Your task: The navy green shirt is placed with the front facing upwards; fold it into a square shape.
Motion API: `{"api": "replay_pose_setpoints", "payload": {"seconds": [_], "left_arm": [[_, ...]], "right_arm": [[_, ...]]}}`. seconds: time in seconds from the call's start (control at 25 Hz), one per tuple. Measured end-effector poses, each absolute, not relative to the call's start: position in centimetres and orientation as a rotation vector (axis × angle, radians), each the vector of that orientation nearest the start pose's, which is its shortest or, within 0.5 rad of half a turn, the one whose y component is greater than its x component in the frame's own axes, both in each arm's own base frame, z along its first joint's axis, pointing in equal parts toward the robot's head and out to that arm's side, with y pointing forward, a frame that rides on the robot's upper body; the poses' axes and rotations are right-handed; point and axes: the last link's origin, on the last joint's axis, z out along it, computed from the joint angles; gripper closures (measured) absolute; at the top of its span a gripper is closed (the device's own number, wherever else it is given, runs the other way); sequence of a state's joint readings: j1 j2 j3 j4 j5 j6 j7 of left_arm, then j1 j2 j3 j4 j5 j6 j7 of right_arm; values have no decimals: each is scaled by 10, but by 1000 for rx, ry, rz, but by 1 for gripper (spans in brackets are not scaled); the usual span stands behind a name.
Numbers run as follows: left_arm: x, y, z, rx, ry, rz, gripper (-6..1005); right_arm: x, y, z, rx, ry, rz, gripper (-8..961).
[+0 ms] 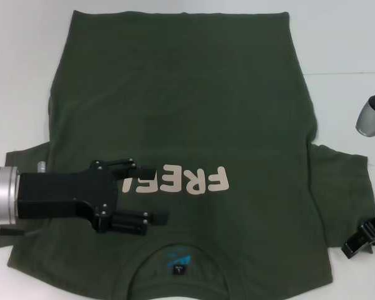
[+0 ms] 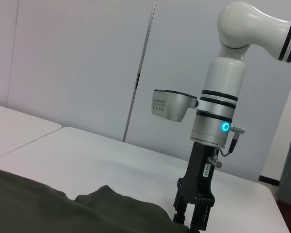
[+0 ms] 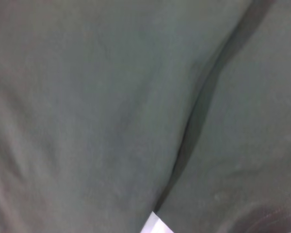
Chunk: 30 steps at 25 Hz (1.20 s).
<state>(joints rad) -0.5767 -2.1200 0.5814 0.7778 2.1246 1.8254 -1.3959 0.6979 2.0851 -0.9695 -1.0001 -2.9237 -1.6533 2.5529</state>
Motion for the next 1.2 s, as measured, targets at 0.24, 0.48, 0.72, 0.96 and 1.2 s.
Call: {"api": "replay_pose_setpoints", "payload": {"seconds": [0.24,0.48,0.72,0.96,1.2], "left_arm": [[-230,314,10,-2921,-468,-794,64],[-230,314,10,-2921,-468,-794,64],[-231,314,10,-2920,-469,-794,64],[-231,314,10,-2917,-471,-792,64],[-231,314,10,-2916,-471,-793,65]], "right_arm": [[269,350,25,-2306,1481,-710,269],[269,352,21,-2307,1475,-720,350],[266,355,20,-2310,1459,-705,485],[262,360,20,-2311,1438,-691,746],[261,361,21,-2315,1424,-687,921]]}}
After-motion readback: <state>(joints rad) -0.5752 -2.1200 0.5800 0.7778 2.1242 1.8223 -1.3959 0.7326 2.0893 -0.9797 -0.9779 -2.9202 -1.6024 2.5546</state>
